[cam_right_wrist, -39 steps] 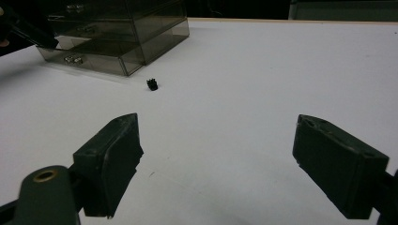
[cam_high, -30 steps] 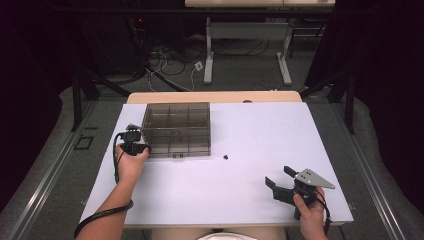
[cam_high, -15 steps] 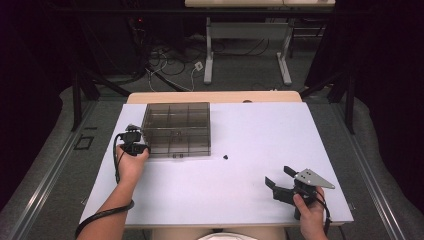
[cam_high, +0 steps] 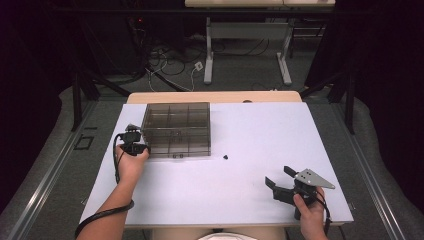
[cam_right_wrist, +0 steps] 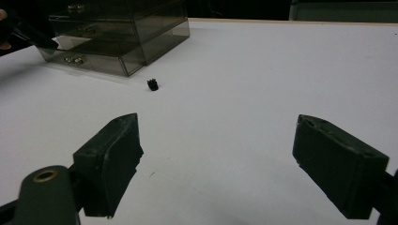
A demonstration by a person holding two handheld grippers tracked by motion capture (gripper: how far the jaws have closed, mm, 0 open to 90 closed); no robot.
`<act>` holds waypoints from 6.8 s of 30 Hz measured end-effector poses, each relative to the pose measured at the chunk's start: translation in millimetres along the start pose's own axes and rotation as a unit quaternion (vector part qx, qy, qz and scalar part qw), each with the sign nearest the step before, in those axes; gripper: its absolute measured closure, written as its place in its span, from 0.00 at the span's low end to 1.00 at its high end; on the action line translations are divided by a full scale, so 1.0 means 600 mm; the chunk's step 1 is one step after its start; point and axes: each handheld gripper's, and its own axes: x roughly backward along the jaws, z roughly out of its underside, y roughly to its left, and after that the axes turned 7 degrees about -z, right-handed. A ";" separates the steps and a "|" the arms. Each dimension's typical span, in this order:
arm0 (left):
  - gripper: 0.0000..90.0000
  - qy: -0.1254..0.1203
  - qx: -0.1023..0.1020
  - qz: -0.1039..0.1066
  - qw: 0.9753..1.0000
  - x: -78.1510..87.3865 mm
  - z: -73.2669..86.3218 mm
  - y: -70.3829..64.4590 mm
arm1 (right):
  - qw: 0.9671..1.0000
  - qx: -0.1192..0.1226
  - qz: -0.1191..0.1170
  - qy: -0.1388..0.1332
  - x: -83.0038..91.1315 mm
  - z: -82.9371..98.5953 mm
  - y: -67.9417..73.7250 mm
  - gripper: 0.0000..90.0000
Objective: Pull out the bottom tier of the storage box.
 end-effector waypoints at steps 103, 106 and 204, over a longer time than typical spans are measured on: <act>0.95 0.008 0.002 0.027 1.000 0.019 0.041 0.013 | 1.000 -0.002 -0.006 0.003 -0.001 0.000 0.002 0.17; 0.95 0.010 0.004 0.028 1.000 0.020 0.042 0.012 | 1.000 -0.001 -0.005 0.002 -0.001 0.000 0.002 0.17; 0.59 -0.050 -0.003 0.051 0.997 0.057 0.048 0.013 | 1.000 0.004 -0.010 0.005 -0.008 0.000 0.002 0.17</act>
